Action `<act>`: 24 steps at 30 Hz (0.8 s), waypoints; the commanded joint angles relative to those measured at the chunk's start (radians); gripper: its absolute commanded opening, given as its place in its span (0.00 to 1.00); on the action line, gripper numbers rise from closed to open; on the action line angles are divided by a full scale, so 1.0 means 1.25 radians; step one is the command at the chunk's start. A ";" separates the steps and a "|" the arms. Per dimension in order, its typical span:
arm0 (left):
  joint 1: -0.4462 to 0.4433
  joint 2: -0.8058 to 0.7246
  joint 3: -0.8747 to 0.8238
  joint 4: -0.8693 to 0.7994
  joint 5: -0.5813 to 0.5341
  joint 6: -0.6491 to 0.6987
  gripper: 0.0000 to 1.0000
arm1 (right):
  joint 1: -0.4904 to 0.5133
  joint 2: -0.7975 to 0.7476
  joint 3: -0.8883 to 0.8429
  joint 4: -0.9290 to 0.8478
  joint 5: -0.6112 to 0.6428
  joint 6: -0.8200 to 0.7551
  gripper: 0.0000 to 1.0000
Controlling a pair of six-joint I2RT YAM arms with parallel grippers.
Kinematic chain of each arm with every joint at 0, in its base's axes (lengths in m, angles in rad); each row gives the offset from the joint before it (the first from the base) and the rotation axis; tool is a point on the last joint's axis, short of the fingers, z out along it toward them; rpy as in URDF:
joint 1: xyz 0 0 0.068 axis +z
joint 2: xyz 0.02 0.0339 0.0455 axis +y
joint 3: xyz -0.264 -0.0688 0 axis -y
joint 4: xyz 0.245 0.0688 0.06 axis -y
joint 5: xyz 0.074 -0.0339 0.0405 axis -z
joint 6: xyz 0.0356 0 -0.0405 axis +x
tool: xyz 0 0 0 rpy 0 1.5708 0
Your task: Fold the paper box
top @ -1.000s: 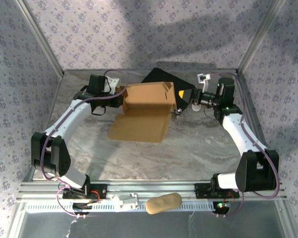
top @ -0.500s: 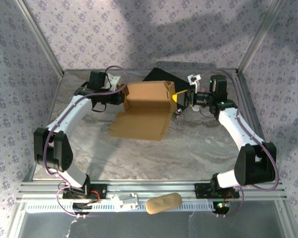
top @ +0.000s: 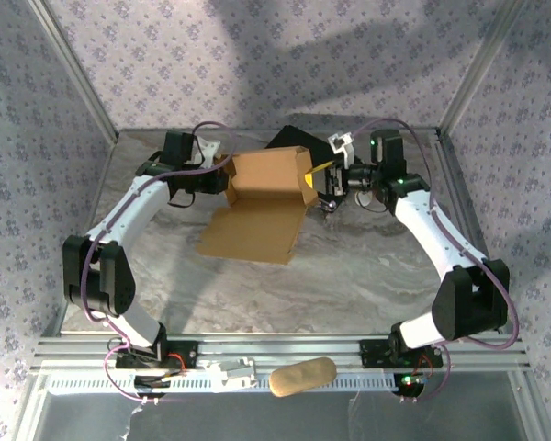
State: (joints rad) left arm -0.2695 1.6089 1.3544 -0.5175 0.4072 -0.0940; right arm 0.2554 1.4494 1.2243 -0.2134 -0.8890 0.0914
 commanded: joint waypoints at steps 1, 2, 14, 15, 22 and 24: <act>-0.014 -0.004 0.036 -0.008 0.025 0.011 0.00 | 0.023 0.017 0.036 -0.044 0.067 -0.029 0.39; -0.017 -0.008 0.034 -0.007 0.019 0.011 0.00 | 0.029 0.018 0.044 -0.053 0.084 -0.033 0.39; -0.049 -0.059 0.003 0.014 -0.045 0.017 0.00 | 0.069 0.020 0.059 -0.064 0.246 -0.045 0.35; -0.049 -0.062 0.001 0.014 -0.046 0.019 0.00 | 0.069 0.020 0.060 -0.063 0.252 -0.046 0.34; -0.060 -0.081 -0.005 0.018 -0.052 0.023 0.00 | 0.084 0.021 0.058 -0.050 0.301 -0.061 0.32; -0.064 -0.082 -0.004 0.017 -0.052 0.020 0.00 | 0.089 0.025 0.061 -0.049 0.300 -0.060 0.32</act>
State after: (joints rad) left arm -0.3202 1.5436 1.3514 -0.5209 0.2794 -0.0872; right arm 0.3420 1.4651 1.2671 -0.2871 -0.5270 0.0360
